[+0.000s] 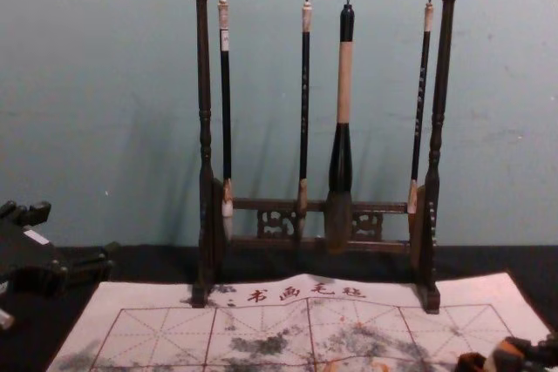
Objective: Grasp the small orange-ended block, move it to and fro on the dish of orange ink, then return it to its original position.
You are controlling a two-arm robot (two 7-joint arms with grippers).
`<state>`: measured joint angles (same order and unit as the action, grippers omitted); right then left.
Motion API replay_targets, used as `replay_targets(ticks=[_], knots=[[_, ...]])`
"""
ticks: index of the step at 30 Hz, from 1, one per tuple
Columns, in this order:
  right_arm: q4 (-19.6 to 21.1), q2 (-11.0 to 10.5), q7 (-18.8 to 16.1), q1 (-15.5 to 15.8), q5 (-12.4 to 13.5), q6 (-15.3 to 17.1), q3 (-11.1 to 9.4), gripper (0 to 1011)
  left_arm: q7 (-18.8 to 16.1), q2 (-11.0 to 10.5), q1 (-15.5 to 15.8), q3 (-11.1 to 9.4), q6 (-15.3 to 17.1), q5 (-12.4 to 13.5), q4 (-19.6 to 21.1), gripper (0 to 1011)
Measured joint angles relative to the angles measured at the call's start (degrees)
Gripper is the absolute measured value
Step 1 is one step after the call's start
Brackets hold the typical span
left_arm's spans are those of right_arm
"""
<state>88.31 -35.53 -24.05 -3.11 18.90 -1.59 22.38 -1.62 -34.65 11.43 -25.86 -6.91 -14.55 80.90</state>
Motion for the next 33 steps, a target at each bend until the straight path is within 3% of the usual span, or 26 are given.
replay_targets(ticks=[11,25,30,33], knots=[[1.6,0.8,-1.1,1.6,0.2,-0.7,-2.5,90,0.0,0.0,0.0,0.0,0.0,0.0,0.0,1001],[8.5,-0.2,-3.0,4.2,3.4,1.4,-7.3,90,0.0,0.0,0.0,0.0,0.0,0.0,0.0,1001],[9.3,-0.2,-3.9,3.1,3.6,1.4,-7.2,90,0.0,0.0,0.0,0.0,0.0,0.0,0.0,1001],[8.8,0.2,-5.3,1.0,3.6,1.6,-5.7,90,0.0,0.0,0.0,0.0,0.0,0.0,0.0,1001]])
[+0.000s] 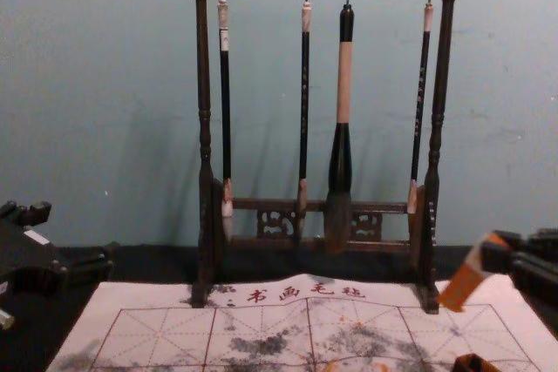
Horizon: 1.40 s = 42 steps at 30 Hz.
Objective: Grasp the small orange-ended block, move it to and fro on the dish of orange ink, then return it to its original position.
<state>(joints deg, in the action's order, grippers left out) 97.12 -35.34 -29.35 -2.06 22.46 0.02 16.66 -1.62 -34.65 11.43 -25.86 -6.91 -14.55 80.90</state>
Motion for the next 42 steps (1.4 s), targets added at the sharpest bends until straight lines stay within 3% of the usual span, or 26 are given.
replay_targets(ticks=[6,12,26,42], knots=[[-1.2,0.4,-1.8,-3.1,-0.8,0.9,2.7,90,0.0,0.0,0.0,0.0,0.0,0.0,0.0,1001],[-2.8,0.8,-3.5,-6.5,-3.1,2.2,6.8,90,0.0,0.0,0.0,0.0,0.0,0.0,0.0,1001],[-4.3,0.8,-7.3,-11.2,-6.5,3.9,13.6,90,0.0,0.0,0.0,0.0,0.0,0.0,0.0,1002],[-5.7,1.1,-9.1,-15.3,-9.0,7.0,18.3,90,0.0,0.0,0.0,0.0,0.0,0.0,0.0,1001]])
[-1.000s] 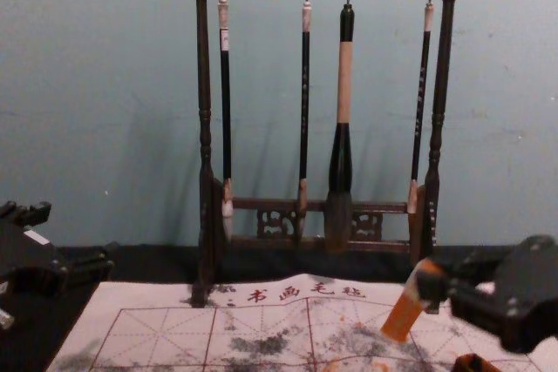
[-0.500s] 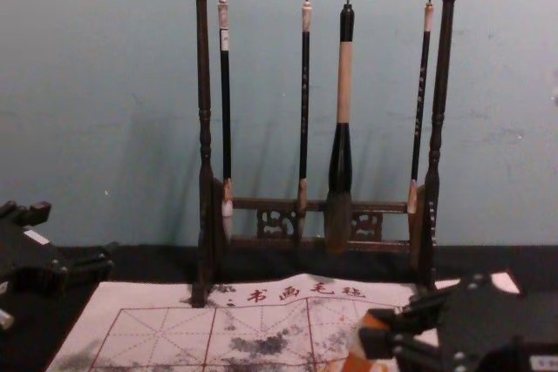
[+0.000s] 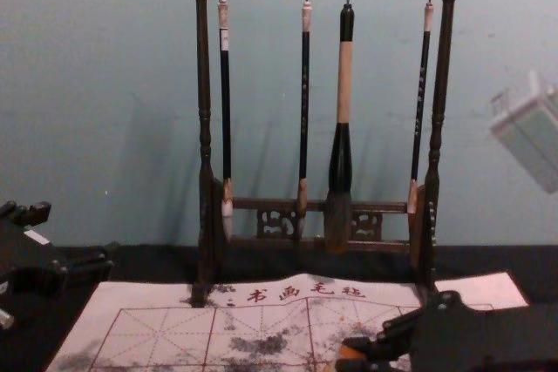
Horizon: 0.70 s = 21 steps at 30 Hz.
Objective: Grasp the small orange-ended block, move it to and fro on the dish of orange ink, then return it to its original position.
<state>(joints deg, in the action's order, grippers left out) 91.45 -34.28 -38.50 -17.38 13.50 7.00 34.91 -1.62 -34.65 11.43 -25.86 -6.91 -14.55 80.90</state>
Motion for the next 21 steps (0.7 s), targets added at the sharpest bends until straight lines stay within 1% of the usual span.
replay_targets(ticks=[10,16,21], knots=[[-2.5,1.6,-0.9,-2.8,-0.4,1.3,2.2,90,0.0,0.0,0.0,0.0,0.0,0.0,0.0,1001],[-4.1,2.6,-0.9,-4.1,-0.9,1.4,2.9,90,0.0,0.0,0.0,0.0,0.0,0.0,0.0,1001],[-6.6,3.8,-0.5,-5.6,-1.6,1.4,3.5,90,0.0,0.0,0.0,0.0,0.0,0.0,0.0,1001]])
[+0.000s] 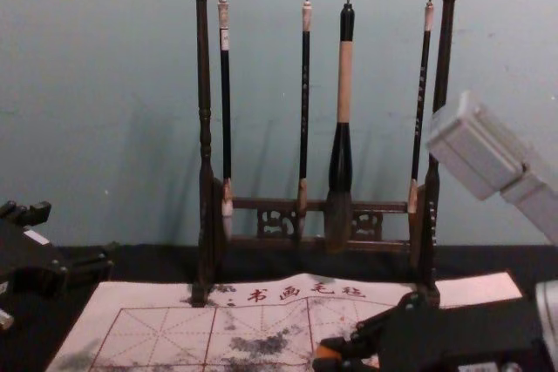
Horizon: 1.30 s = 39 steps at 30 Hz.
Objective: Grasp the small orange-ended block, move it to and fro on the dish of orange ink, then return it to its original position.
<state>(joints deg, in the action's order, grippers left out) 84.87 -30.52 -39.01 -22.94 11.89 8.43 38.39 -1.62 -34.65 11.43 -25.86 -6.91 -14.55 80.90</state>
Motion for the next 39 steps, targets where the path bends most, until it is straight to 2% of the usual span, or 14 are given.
replay_targets(ticks=[6,14,28,39], knots=[[-1.6,0.8,0.3,-1.0,-0.3,0.0,0.1,90,0.0,0.0,0.0,0.0,0.0,0.0,0.0,1001],[-1.7,0.3,1.0,-0.7,0.0,0.2,-0.8,90,0.0,0.0,0.0,0.0,0.0,0.0,0.0,1001],[2.9,-3.6,0.5,2.6,2.5,0.9,-2.9,90,0.0,0.0,0.0,0.0,0.0,0.0,0.0,1001],[5.1,-4.5,-0.4,3.5,3.7,0.9,-2.5,90,0.0,0.0,0.0,0.0,0.0,0.0,0.0,1001]])
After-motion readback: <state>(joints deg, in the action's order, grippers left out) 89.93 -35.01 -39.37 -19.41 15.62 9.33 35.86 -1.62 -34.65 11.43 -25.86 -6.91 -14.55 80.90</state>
